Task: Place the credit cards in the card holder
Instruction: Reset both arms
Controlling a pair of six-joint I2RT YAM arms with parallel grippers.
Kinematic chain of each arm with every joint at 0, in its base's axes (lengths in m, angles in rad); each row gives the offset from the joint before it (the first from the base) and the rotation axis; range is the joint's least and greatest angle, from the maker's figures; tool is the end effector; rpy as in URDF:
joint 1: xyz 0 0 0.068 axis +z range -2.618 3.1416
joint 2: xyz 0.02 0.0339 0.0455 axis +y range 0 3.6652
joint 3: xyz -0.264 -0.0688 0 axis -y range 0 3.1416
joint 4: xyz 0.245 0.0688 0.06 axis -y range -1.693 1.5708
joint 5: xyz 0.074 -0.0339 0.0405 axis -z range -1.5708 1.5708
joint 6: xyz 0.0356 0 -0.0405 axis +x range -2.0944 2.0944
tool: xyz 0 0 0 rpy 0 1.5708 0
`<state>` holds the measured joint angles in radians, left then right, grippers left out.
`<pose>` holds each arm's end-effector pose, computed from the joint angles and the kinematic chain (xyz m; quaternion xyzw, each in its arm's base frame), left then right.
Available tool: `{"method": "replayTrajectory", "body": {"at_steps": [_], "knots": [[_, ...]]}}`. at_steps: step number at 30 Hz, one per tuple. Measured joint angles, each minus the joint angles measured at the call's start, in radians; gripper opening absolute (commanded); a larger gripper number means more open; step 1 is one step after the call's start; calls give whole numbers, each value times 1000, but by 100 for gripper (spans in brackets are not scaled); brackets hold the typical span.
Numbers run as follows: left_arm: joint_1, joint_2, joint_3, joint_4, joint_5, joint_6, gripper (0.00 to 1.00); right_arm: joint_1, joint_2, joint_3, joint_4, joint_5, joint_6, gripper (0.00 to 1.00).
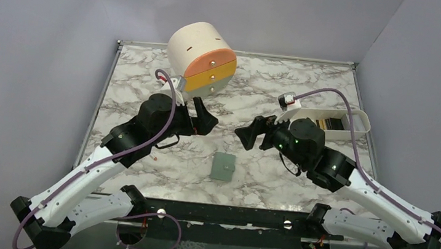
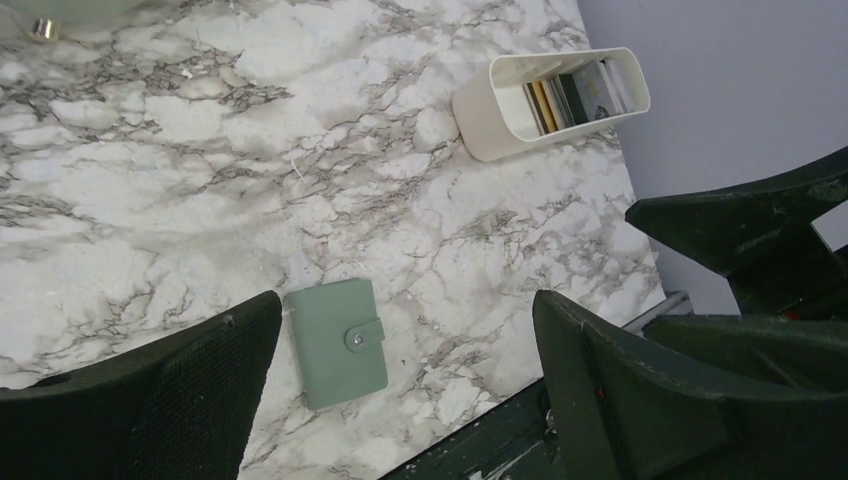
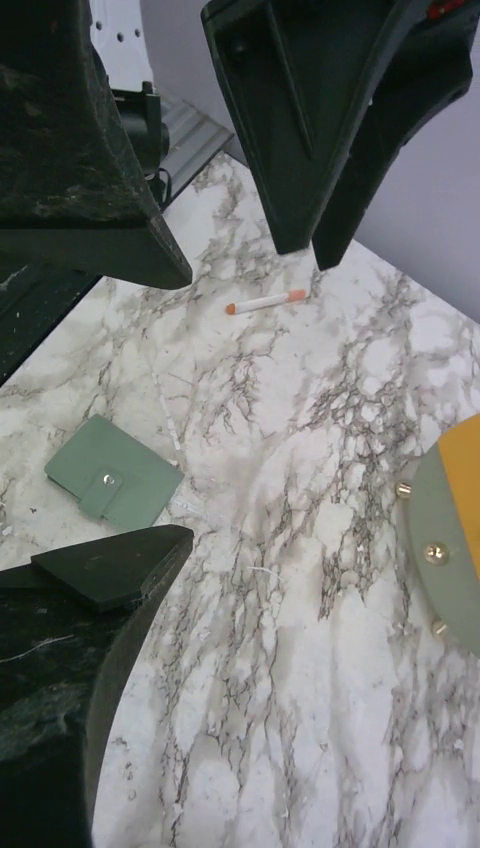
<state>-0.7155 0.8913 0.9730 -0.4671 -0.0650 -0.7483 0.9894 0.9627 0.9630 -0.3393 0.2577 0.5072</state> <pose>0.1486 -0.1261 0.3575 -0.0317 0.8286 -0.3531 0.4333 0.1264 0.1759 0.3542 -0.1212 0.8038 0.3129 0.4912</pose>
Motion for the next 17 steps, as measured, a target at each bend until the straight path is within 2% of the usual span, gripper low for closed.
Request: {"method": "replayTrajectory", "body": {"at_steps": [12,17], "knots": [[0,-224,40,-92,-82,86,99,0,-139,7,-102,52,60,96],[0,-252,25,-92,-117,99,99,0,-138,-35,-104,52,105,96]]}}
